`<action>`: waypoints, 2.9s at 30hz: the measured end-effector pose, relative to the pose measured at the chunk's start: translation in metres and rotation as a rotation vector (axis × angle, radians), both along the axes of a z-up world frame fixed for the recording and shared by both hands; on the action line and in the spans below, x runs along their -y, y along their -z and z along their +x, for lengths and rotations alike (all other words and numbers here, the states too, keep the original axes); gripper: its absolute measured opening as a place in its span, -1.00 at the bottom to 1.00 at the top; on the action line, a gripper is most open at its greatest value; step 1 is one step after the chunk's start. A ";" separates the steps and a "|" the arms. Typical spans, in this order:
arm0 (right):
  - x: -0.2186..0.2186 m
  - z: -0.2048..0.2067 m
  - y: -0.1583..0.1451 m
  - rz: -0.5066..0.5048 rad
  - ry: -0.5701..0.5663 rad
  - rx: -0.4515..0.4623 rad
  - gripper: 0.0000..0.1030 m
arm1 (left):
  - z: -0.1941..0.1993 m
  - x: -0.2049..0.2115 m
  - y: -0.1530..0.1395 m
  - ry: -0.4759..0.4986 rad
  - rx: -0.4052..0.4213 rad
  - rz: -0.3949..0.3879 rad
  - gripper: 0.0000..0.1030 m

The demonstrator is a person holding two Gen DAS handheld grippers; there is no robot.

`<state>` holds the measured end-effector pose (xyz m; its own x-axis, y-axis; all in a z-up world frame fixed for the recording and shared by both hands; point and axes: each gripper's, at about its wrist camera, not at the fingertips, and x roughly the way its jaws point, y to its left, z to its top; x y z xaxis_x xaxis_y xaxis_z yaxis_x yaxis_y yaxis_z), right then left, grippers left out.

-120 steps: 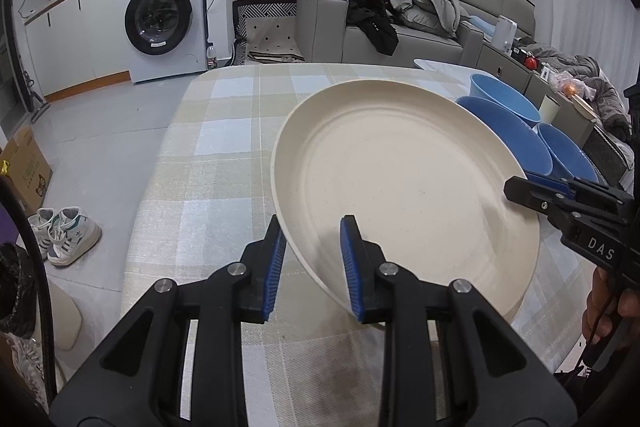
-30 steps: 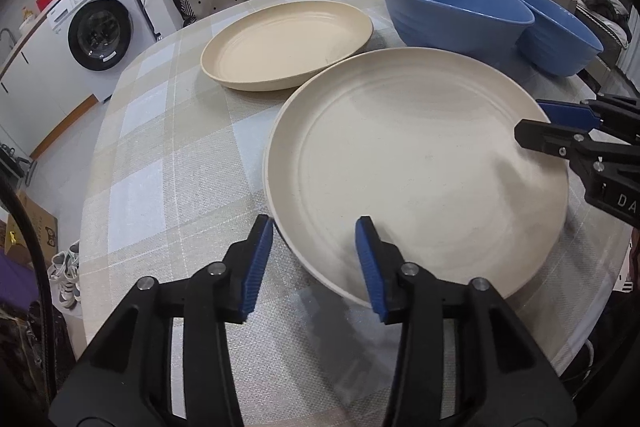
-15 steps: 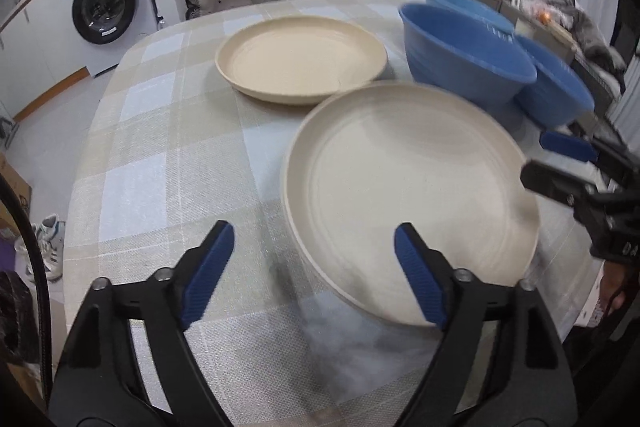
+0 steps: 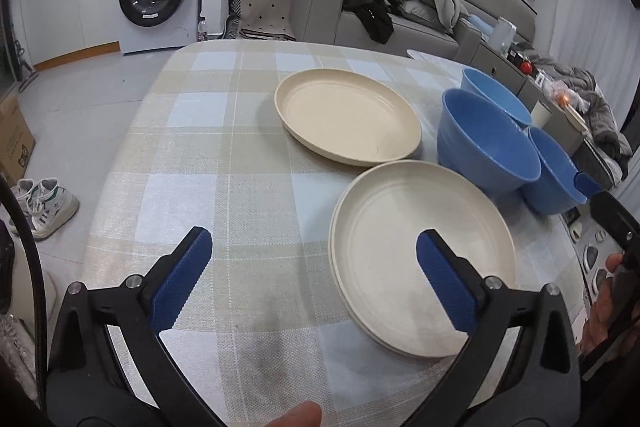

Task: Organize plates and bowls
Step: 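Move the left gripper to the rim of the next cream plate, then close the left gripper on the cream plate rim and lift it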

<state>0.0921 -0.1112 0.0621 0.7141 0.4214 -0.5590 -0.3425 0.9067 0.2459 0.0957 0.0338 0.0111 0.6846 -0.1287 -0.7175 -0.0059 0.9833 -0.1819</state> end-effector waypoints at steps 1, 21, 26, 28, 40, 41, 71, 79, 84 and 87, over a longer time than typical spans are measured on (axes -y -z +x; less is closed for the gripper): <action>0.002 -0.001 -0.005 0.005 -0.004 0.012 0.99 | -0.001 -0.001 -0.003 -0.006 0.006 0.000 0.97; 0.011 0.054 -0.124 0.132 -0.087 0.125 0.99 | 0.026 -0.027 -0.089 -0.108 0.091 0.017 0.97; 0.019 0.085 -0.141 0.197 -0.092 0.107 0.99 | 0.047 -0.027 -0.100 -0.128 0.087 0.014 0.97; 0.021 0.099 -0.149 0.191 -0.087 0.116 0.99 | 0.056 -0.027 -0.100 -0.135 0.086 0.020 0.97; -0.013 0.173 -0.119 -0.011 -0.144 -0.009 0.99 | 0.107 -0.035 -0.080 -0.168 0.020 0.020 0.97; -0.015 0.182 -0.114 -0.027 -0.150 -0.023 0.99 | 0.111 -0.036 -0.077 -0.172 0.010 0.021 0.97; -0.068 0.334 0.072 -0.426 -0.287 -0.510 0.53 | 0.223 -0.030 0.038 -0.150 -0.215 -0.005 0.46; -0.079 0.338 0.089 -0.466 -0.331 -0.569 0.29 | 0.234 -0.015 0.060 -0.115 -0.271 -0.002 0.13; -0.081 0.341 0.104 -0.482 -0.326 -0.605 -0.01 | 0.234 -0.010 0.068 -0.105 -0.285 -0.011 -0.09; -0.081 0.342 0.109 -0.484 -0.326 -0.618 -0.24 | 0.235 -0.008 0.072 -0.095 -0.293 -0.015 -0.27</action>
<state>0.4336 -0.0298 -0.0469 0.1057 0.1674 -0.9802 -0.5368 0.8394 0.0854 0.3307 0.0419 -0.0613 0.4581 -0.0857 -0.8848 -0.1520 0.9731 -0.1730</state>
